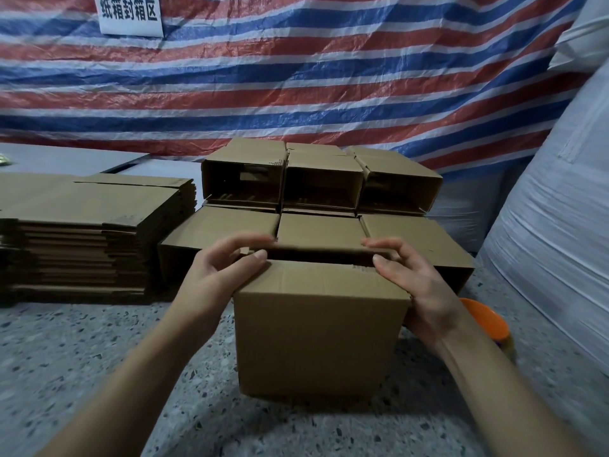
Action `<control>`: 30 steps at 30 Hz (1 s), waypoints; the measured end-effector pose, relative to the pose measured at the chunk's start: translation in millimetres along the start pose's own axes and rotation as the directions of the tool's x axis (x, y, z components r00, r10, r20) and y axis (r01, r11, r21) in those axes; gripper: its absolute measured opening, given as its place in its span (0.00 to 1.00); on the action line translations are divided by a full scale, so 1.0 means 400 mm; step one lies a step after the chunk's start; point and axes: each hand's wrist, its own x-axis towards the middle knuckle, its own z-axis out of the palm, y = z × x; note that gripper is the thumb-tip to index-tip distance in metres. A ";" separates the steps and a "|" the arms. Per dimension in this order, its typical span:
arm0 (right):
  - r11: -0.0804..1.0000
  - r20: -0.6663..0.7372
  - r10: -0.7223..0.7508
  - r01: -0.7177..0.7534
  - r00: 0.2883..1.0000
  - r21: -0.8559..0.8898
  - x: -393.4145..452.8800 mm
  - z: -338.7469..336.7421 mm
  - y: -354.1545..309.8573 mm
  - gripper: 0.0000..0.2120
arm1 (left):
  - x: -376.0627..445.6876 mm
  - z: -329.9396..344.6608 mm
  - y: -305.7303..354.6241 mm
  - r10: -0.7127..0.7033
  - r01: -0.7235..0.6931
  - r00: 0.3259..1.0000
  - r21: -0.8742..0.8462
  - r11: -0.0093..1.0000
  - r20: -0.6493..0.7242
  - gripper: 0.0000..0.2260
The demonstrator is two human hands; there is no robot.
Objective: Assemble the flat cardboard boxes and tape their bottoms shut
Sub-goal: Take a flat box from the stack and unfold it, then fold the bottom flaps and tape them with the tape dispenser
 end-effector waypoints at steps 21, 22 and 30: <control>0.996 -0.109 0.027 -0.036 0.994 -0.082 -0.018 0.023 -0.010 0.06 | 0.006 0.129 0.145 -0.164 -0.438 0.856 0.857 0.273 0.490 0.40; 0.997 -0.100 0.042 -0.048 0.994 -0.067 -0.019 0.023 -0.008 0.07 | 0.007 0.132 0.137 -0.169 -0.447 0.854 0.860 0.244 0.492 0.40; 0.718 -0.451 -0.133 -0.228 0.883 -0.658 0.022 -0.104 -0.006 0.12 | 0.022 0.124 0.115 -0.112 -0.461 0.859 0.851 0.252 0.499 0.39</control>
